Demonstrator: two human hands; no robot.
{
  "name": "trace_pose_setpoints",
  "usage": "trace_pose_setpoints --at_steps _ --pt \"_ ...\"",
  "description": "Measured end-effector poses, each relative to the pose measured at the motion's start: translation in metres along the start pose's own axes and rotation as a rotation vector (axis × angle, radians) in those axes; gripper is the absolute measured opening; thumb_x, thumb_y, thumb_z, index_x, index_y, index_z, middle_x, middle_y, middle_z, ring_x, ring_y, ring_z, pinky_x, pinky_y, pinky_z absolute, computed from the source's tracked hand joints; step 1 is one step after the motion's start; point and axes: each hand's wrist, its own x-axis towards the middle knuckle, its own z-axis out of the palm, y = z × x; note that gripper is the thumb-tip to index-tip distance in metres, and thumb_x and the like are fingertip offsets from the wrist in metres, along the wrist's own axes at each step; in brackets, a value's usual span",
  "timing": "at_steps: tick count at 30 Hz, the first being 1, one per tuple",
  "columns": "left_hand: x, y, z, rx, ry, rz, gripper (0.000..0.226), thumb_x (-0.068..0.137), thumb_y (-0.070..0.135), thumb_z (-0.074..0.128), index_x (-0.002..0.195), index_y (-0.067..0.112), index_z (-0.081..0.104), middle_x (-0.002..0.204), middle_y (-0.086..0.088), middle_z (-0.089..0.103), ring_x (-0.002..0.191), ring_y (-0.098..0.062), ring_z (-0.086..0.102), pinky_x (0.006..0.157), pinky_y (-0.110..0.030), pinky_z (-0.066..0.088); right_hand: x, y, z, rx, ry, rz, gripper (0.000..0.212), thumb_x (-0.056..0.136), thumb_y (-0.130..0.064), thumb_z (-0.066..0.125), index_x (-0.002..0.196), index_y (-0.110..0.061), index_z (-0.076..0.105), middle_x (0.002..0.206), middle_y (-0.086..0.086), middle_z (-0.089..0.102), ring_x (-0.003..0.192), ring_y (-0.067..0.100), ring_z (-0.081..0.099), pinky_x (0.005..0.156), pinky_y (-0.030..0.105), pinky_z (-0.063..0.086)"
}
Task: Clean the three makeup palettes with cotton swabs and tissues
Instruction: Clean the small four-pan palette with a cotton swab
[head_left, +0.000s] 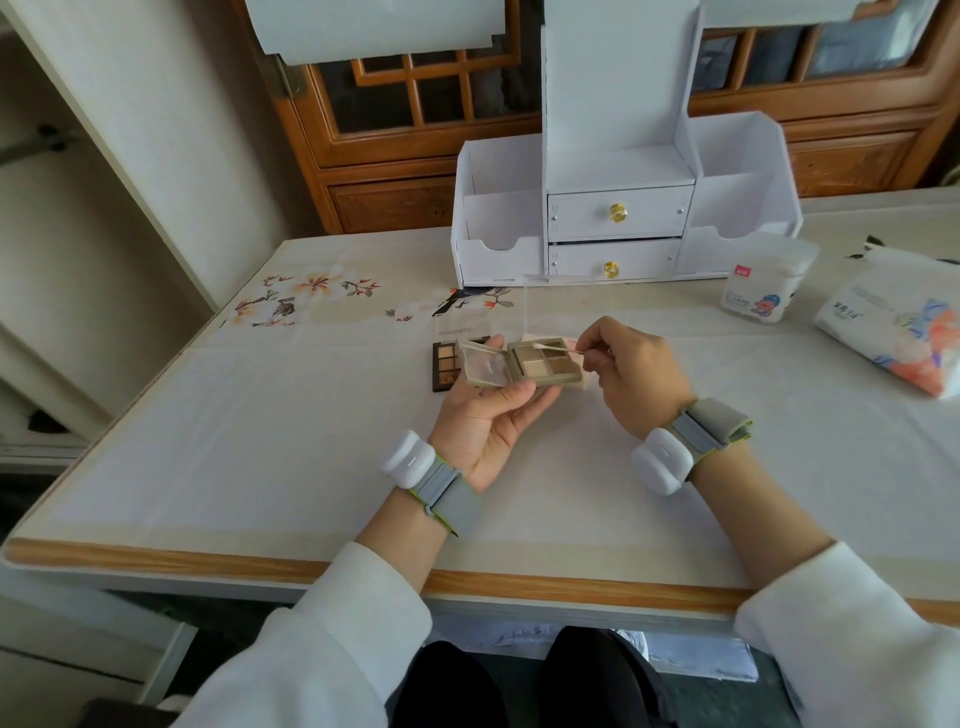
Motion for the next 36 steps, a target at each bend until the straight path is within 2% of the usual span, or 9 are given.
trace_pose_setpoints --at_steps 4,9,13,18,23,27,30,36 --pt "-0.001 -0.002 0.004 0.041 0.022 -0.007 0.049 0.081 -0.022 0.043 0.115 0.012 0.049 0.108 -0.016 0.063 0.088 -0.024 0.069 0.076 -0.033 0.059 0.001 0.004 -0.002 -0.033 0.031 0.0 0.012 0.086 0.004 0.05 0.091 -0.001 0.06 0.078 0.007 0.062 0.066 0.022 0.051 0.058 0.029 0.039" --pt "-0.001 -0.002 0.003 0.064 0.015 -0.002 0.048 0.071 -0.019 0.052 0.109 0.011 0.053 0.095 -0.011 0.071 0.085 -0.02 0.07 0.078 -0.028 0.058 0.002 0.007 -0.002 -0.05 0.024 0.006 0.013 0.086 0.004 0.05 0.092 -0.001 0.06 0.08 0.009 0.065 0.068 0.018 0.049 0.06 0.026 0.035" --pt "-0.001 -0.006 0.005 0.193 -0.012 -0.003 0.042 0.08 -0.022 0.046 0.099 0.012 0.06 0.088 -0.005 0.073 0.082 -0.014 0.07 0.079 -0.023 0.056 0.002 0.006 -0.002 -0.058 0.014 0.002 0.013 0.086 0.003 0.051 0.092 -0.002 0.06 0.079 0.009 0.065 0.069 0.022 0.051 0.059 0.028 0.038" --pt "-0.001 -0.009 0.005 0.297 -0.036 -0.013 0.041 0.081 -0.02 0.051 0.106 0.01 0.062 0.096 -0.005 0.07 0.089 -0.013 0.068 0.083 -0.022 0.054 0.002 0.005 -0.007 -0.04 0.028 0.018 0.012 0.086 0.004 0.05 0.091 -0.001 0.06 0.078 0.008 0.063 0.068 0.02 0.049 0.059 0.026 0.033" --pt "-0.002 -0.014 0.005 0.381 -0.055 -0.035 0.043 0.081 -0.02 0.053 0.112 0.009 0.061 0.099 -0.004 0.07 0.093 -0.013 0.067 0.082 -0.022 0.055 0.005 0.007 -0.015 -0.04 -0.018 0.071 0.014 0.087 0.002 0.049 0.093 -0.004 0.06 0.078 0.006 0.064 0.069 0.02 0.051 0.061 0.027 0.038" --pt "-0.001 -0.017 0.005 0.442 -0.057 -0.051 0.044 0.078 -0.02 0.056 0.107 0.013 0.063 0.098 -0.003 0.071 0.092 -0.013 0.067 0.079 -0.021 0.056 0.005 0.009 -0.024 -0.061 -0.084 0.113 0.014 0.089 -0.002 0.048 0.094 -0.008 0.06 0.079 0.002 0.062 0.069 0.019 0.053 0.064 0.03 0.044" --pt "0.001 -0.018 0.004 0.503 -0.048 -0.052 0.045 0.076 -0.019 0.06 0.109 0.012 0.062 0.1 -0.004 0.07 0.093 -0.014 0.067 0.08 -0.024 0.056 0.005 0.01 -0.03 -0.06 -0.092 0.128 0.013 0.089 -0.003 0.049 0.093 -0.009 0.059 0.078 0.001 0.062 0.069 0.019 0.053 0.063 0.027 0.04" --pt "0.011 -0.01 0.0 0.592 0.012 -0.067 0.048 0.073 -0.024 0.06 0.108 0.009 0.061 0.099 -0.006 0.07 0.096 -0.02 0.066 0.086 -0.032 0.055 0.001 0.011 -0.034 -0.013 -0.086 0.119 0.006 0.088 -0.013 0.058 0.09 -0.007 0.06 0.077 0.001 0.06 0.072 0.02 0.055 0.068 0.031 0.045"
